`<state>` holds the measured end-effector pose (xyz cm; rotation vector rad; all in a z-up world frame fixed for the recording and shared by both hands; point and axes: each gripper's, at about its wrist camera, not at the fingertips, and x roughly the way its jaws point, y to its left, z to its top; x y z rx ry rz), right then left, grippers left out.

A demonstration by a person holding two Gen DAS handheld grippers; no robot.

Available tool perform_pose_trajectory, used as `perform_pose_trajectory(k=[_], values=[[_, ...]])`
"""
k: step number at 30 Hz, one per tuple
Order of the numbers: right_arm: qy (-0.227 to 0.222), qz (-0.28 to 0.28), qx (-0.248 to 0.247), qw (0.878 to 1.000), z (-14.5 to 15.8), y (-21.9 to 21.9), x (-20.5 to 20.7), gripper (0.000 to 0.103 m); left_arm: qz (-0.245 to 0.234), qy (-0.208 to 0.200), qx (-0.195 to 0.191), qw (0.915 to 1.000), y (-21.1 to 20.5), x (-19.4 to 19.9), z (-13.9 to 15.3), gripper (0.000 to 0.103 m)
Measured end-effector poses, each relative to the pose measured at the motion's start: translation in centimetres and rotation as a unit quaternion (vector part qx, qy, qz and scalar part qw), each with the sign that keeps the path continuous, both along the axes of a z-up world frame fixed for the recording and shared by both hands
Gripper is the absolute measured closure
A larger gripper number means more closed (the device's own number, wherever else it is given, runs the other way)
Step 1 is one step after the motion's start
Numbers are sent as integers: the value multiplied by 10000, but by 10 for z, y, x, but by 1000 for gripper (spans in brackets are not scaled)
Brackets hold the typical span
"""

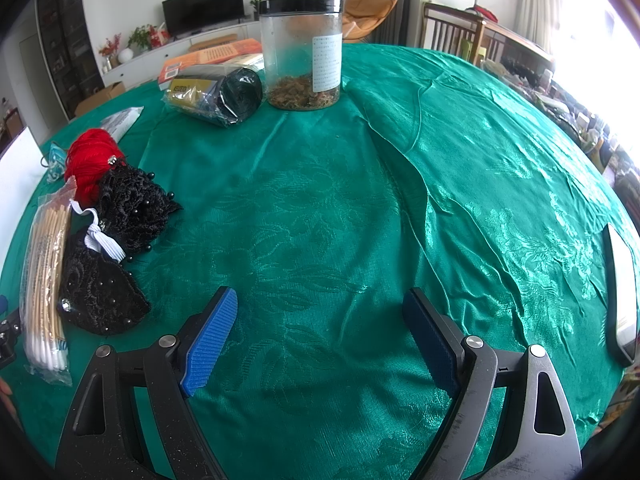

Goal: Organize soft objects

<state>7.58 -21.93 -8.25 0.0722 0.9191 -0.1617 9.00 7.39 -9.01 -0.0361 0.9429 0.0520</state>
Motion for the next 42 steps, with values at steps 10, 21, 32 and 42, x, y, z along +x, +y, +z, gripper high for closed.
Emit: perform_pose_trajectory(k=[10, 21, 32, 42], values=[[1, -2, -1, 10000, 0, 0, 0, 16, 1, 0, 0, 10000, 0, 0, 0, 0], [1, -3, -1, 10000, 0, 0, 0, 16, 3, -1, 0, 10000, 0, 0, 0, 0], [1, -3, -1, 10000, 0, 0, 0, 16, -202, -180, -820, 9963, 0, -12, 17, 1], [0, -5, 0, 10000, 0, 0, 0, 16, -1112, 130, -268, 9933, -86, 27, 26, 22]])
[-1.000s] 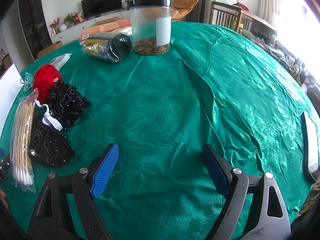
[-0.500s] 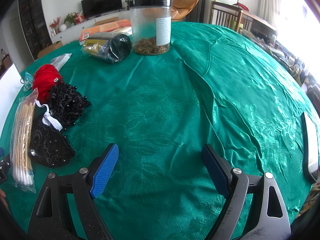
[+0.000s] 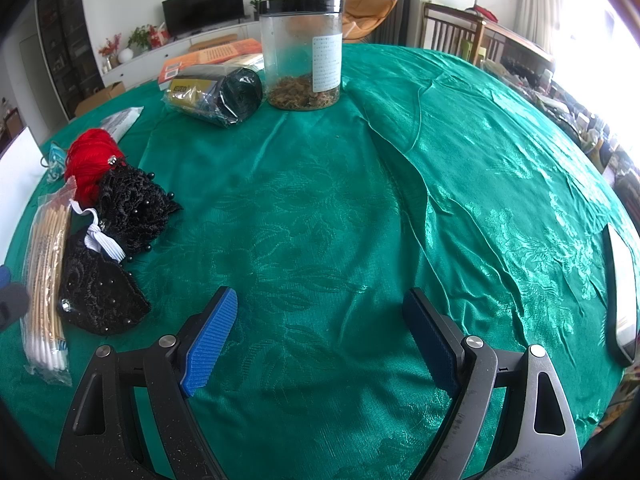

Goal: Organize soft objects
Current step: 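Move the left tool to the cotton swab bag while the right tool approaches the black beaded bundle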

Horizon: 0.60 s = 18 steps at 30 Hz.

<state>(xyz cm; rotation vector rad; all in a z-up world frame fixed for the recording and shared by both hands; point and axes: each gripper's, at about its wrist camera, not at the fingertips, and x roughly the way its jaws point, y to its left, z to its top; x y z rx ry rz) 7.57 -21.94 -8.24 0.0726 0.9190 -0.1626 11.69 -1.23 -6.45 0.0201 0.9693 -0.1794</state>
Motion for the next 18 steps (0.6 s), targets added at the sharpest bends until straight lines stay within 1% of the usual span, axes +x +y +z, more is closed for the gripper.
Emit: perform_pose_trajectory(k=[1, 2, 3, 5, 6, 7, 8, 9, 10, 11, 12, 14, 17, 18], values=[[0, -1, 0, 10000, 0, 0, 0, 16, 23, 223, -292, 9993, 5, 3, -7, 52], [0, -1, -1, 10000, 0, 0, 0, 16, 145, 293, -550, 9980, 13, 2, -8, 56], [0, -2, -2, 10000, 0, 0, 0, 16, 276, 269, -672, 9970, 22, -3, -3, 64], [-1, -2, -1, 10000, 0, 0, 0, 16, 489, 270, -751, 9956, 42, -18, 6, 65], [1, -3, -3, 10000, 0, 0, 0, 16, 559, 259, -737, 9954, 51, -26, 11, 65], [0, -4, -4, 10000, 0, 0, 0, 16, 621, 258, -635, 9957, 60, -32, 13, 64], [0, -4, -5, 10000, 0, 0, 0, 16, 691, 263, -476, 9961, 68, -36, 13, 63], [1, -5, -6, 10000, 0, 0, 0, 16, 720, 261, -348, 9965, 74, -39, 10, 58], [2, -6, -3, 10000, 0, 0, 0, 16, 698, 237, -301, 9968, 79, -41, 7, 43], [2, -7, -4, 10000, 0, 0, 0, 16, 699, 246, -293, 9968, 83, -42, 2, 31], [0, -5, -2, 10000, 0, 0, 0, 16, 737, 252, -299, 9965, 86, -43, -3, 16], [-2, -4, 2, 10000, 0, 0, 0, 16, 739, 178, -281, 9967, 88, -48, -9, 15], [0, -7, -5, 10000, 0, 0, 0, 16, 824, 163, -83, 9964, 90, -51, -18, 15], [0, -7, -5, 10000, 0, 0, 0, 16, 851, 53, 20, 9964, 90, -52, -18, 14]])
